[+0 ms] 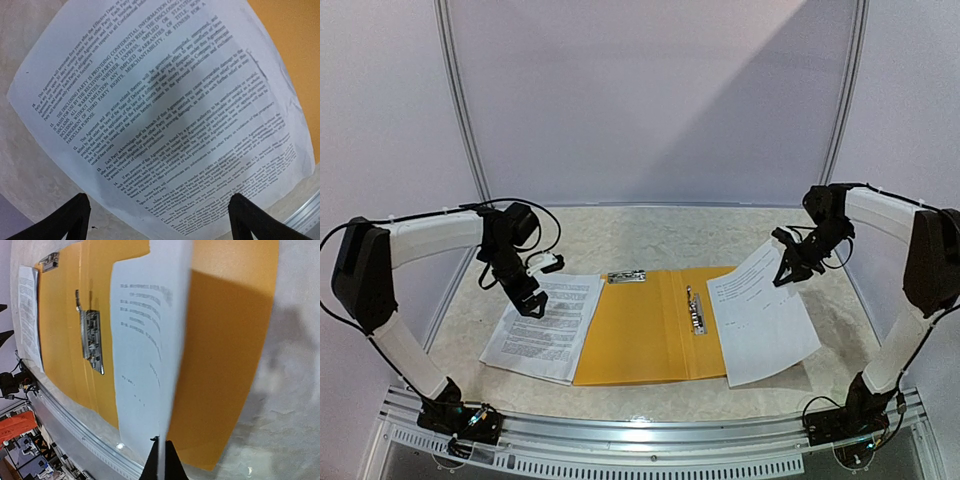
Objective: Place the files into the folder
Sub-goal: Place the file in the spring clip on the folder.
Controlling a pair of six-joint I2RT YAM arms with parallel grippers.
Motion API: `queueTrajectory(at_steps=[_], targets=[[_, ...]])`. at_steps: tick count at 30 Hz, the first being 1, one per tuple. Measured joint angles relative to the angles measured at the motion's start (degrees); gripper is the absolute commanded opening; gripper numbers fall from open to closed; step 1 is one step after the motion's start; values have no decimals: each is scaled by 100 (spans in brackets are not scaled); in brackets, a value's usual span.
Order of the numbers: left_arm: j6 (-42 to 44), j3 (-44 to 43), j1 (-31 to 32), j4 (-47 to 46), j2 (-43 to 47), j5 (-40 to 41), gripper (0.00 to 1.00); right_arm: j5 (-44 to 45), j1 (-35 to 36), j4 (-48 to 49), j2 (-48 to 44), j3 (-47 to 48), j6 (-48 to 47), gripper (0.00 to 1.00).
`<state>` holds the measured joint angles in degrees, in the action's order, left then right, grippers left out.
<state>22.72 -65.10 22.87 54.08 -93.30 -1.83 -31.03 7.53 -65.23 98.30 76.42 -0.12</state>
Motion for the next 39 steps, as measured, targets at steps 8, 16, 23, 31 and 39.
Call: queueTrajectory(at_steps=[8,16,23,31,39], targets=[[22,109,0,-262,-264,258,98,256,-118,267,699,323,-393,0],[22,109,0,-306,-289,319,98,-44,-118,1040,955,-59,-382,0],[17,109,0,-339,-323,358,97,-459,-118,1460,1029,-120,-247,0],[17,107,0,-374,-323,361,97,-752,-116,1797,1069,-306,-96,0],[17,94,0,-376,-323,376,97,-846,-114,1786,1086,-345,-166,0]])
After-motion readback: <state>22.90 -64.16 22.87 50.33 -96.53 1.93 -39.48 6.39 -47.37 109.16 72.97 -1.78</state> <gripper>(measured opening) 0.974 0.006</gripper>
